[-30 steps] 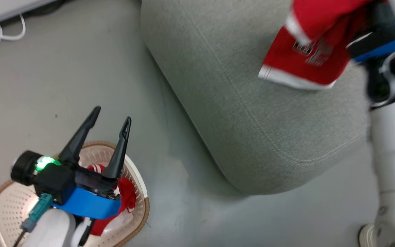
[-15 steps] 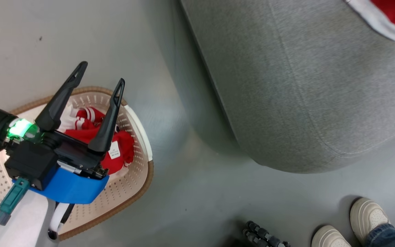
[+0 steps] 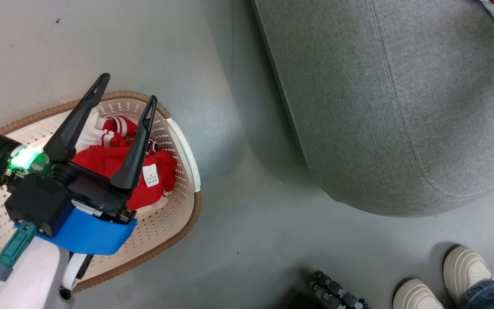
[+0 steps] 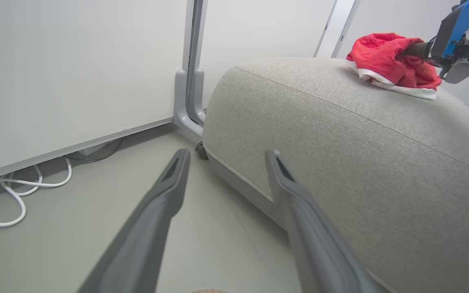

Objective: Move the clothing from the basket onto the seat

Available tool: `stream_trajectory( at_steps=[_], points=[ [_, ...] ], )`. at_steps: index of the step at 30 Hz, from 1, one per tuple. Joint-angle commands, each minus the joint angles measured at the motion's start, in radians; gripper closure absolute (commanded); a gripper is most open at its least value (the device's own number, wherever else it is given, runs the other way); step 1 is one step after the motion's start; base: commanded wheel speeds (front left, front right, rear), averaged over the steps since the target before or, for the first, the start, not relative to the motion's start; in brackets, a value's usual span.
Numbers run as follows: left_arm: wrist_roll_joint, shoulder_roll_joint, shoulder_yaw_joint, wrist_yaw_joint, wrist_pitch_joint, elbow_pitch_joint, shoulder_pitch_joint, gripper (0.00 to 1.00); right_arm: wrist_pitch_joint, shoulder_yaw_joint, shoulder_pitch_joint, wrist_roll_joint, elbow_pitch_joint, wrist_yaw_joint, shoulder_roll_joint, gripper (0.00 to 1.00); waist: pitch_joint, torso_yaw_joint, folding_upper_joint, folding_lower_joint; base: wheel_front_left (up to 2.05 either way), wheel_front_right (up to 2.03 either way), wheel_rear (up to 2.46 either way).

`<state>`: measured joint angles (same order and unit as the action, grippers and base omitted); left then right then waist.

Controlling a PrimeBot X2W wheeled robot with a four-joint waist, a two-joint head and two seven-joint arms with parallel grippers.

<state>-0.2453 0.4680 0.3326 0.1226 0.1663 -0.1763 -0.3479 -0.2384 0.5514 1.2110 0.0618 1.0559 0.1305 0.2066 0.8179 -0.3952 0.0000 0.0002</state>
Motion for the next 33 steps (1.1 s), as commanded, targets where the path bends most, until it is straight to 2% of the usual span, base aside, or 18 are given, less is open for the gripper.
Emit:
stream_trajectory(
  at_steps=[1,6,11,21,28,33],
  points=[
    [-0.003,-0.001,0.002,-0.005,0.005,0.006,-0.017,0.0,-0.005,-0.005,0.009,-0.001,0.01,0.0,0.009,0.0,-0.01,0.0,0.0,-0.0002,0.0,0.0,0.0],
    [-0.01,-0.021,0.029,-0.002,0.025,0.039,-0.029,0.0,-0.017,-0.053,-0.004,-0.003,0.029,0.0,0.018,0.0,-0.054,0.012,0.0,-0.0002,0.0,0.0,0.0],
    [-0.029,-0.048,0.049,0.0,0.058,0.1,-0.031,0.0,-0.021,-0.15,-0.06,0.01,0.033,0.0,0.028,0.0,-0.133,0.041,0.0,-0.0002,0.0,0.0,0.0],
    [-0.081,-0.134,0.049,0.002,0.098,0.247,0.026,0.0,-0.018,-0.342,-0.203,0.052,0.041,0.0,0.001,0.0,-0.352,0.087,0.0,-0.0002,0.0,0.0,0.0],
    [-0.095,-0.207,-0.012,0.004,0.1,0.291,0.124,0.0,-0.017,-0.469,-0.333,0.11,-0.019,0.0,-0.019,0.0,-0.531,0.125,0.0,-0.0002,0.0,0.0,0.0],
    [-0.094,-0.245,-0.071,0.006,0.1,0.316,0.211,0.0,-0.011,-0.551,-0.436,0.199,-0.113,0.0,-0.024,0.0,-0.638,0.158,0.0,-0.0002,0.0,0.0,0.0]
  ],
)
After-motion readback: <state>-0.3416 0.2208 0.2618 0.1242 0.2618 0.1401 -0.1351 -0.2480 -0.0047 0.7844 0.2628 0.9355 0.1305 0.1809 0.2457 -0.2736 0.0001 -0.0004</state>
